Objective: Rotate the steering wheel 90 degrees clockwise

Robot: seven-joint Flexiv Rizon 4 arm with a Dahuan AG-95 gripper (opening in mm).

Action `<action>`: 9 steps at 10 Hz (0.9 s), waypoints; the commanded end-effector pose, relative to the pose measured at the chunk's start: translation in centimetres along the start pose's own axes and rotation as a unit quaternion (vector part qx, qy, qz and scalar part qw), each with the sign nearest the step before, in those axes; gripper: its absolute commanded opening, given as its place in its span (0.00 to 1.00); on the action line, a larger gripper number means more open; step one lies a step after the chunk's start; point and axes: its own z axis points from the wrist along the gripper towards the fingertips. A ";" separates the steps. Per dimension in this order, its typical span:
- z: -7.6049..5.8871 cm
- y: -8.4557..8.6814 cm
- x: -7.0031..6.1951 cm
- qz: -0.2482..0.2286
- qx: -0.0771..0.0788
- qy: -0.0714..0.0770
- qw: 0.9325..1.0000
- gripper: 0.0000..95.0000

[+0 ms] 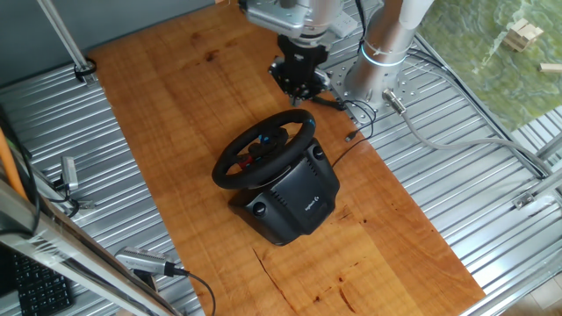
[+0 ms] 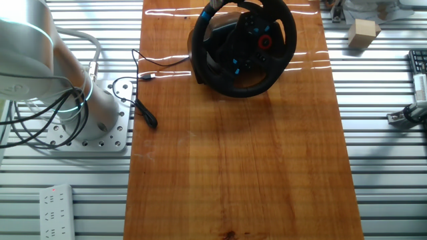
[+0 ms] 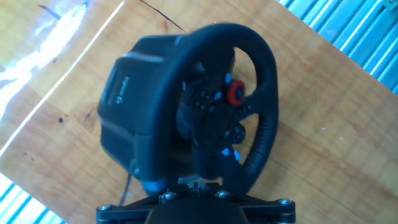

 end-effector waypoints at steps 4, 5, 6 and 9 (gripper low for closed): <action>0.8 1.9 0.1 0.006 0.005 -0.006 1.000 0.00; 0.9 2.2 0.2 0.005 0.006 -0.007 1.000 0.00; 0.9 2.6 0.6 0.000 0.006 -0.007 1.000 0.00; 1.0 3.1 1.2 -0.004 0.011 -0.007 1.000 0.00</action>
